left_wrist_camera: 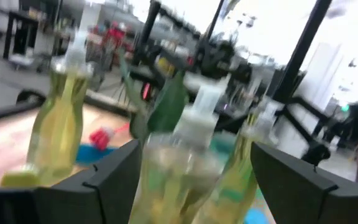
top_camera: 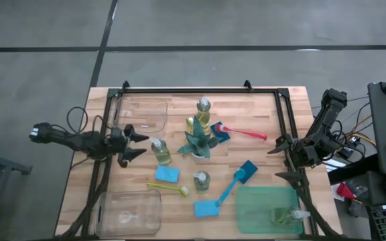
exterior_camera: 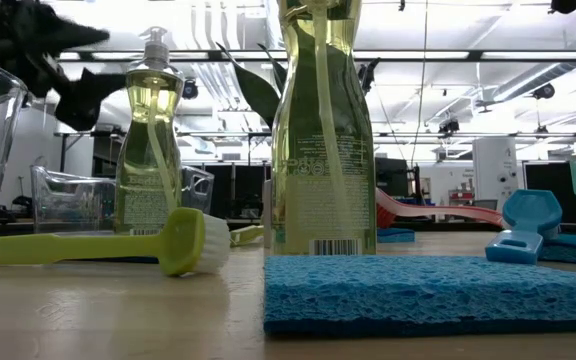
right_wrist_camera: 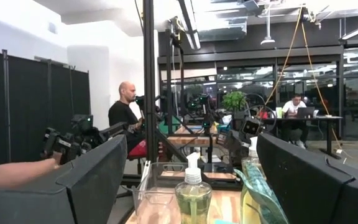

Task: Pick & Place Kitchen Sink Supplies
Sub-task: Put the yellow dish soap into the green bin

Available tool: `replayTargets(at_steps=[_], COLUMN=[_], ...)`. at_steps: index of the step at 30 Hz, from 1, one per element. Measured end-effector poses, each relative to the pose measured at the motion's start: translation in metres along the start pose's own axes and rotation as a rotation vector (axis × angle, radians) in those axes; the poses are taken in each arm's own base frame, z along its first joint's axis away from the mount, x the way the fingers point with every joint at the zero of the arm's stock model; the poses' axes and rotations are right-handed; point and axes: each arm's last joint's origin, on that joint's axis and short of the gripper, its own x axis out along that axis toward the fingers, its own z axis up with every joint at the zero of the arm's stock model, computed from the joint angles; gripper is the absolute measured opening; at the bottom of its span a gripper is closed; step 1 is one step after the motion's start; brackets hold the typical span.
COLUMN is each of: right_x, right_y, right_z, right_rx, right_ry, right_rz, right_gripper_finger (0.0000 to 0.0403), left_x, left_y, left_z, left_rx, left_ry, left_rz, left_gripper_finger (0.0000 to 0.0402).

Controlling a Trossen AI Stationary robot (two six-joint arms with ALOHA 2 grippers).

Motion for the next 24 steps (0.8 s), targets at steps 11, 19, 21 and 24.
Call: replayTargets(at_steps=[11, 19, 21, 24], right_x=[0.000, 0.000, 0.000, 0.000], right_y=[0.000, 0.000, 0.000, 0.000], right_z=[0.000, 0.000, 0.000, 0.000], right_rx=[-0.002, -0.003, -0.003, -0.003], right_ry=[0.000, 0.000, 0.000, 0.000], right_rz=[0.000, 0.000, 0.000, 0.000], right_gripper_finger=[0.0352, 0.0352, 0.0352, 0.0352], left_x=[-0.001, 0.018, 0.027, 0.041], left_y=[-0.015, -0.031, -0.035, -0.041], left_z=[0.048, 0.076, 0.080, 0.083], left_rx=[0.068, 0.150, 0.162, 0.181], left_ry=[-0.236, -0.193, -0.156, -0.091], left_rz=[-0.060, -0.074, -0.067, -0.060], left_gripper_finger=[0.0291, 0.0291, 0.0291, 0.0291])
